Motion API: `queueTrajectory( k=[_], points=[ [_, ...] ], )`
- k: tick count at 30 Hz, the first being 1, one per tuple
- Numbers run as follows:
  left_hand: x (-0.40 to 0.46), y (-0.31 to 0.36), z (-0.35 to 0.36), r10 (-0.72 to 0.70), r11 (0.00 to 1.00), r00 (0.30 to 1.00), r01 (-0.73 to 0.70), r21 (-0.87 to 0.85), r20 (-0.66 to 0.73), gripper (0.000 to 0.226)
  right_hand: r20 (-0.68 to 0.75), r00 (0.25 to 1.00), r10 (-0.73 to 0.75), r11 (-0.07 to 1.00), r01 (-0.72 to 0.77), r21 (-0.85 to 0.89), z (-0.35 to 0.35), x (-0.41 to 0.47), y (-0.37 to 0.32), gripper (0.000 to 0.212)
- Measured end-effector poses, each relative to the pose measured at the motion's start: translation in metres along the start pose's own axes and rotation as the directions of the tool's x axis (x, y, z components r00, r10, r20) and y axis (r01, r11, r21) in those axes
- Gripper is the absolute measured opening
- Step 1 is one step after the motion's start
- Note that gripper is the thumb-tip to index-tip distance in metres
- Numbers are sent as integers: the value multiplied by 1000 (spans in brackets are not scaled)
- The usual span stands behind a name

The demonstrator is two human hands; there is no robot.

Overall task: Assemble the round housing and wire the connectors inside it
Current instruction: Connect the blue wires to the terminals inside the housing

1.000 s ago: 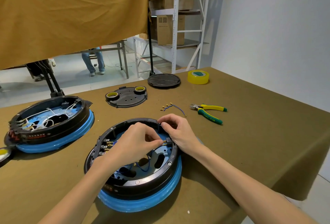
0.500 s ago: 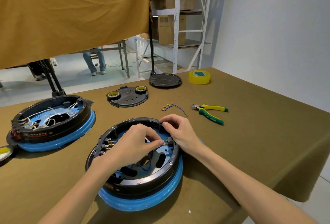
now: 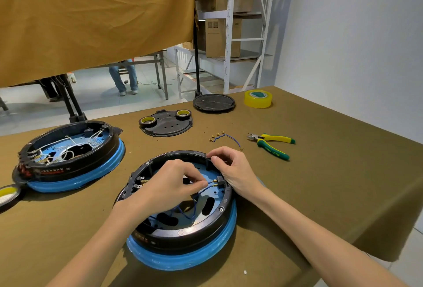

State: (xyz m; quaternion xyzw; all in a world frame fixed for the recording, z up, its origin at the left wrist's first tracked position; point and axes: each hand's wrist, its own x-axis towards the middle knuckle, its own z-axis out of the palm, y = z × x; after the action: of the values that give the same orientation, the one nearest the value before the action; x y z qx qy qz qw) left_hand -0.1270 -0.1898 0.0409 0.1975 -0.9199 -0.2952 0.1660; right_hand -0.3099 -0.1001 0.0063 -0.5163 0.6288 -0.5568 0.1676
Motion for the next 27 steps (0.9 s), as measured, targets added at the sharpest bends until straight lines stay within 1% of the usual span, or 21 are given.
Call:
queueTrajectory(
  k=[7,13,19,27],
  points=[
    [2,0,3,-23,999,1000,24,-23,8,7,7,1000,1,1000,-1,0,-1,-1,0,16],
    [0,-4,-3,-63,993,998,64,-96,17,6,3,1000,-5,1000,5,-8,0,0,1,16],
    [1,-2,-2,-85,989,996,84,-125,-4,9,-1,1000,-11,1000,11,-8,0,0,3,16],
    [3,1,4,-117,988,993,115,-105,-4,4,-3,1000,-18,1000,18,11,0,-1,2,17]
  ],
)
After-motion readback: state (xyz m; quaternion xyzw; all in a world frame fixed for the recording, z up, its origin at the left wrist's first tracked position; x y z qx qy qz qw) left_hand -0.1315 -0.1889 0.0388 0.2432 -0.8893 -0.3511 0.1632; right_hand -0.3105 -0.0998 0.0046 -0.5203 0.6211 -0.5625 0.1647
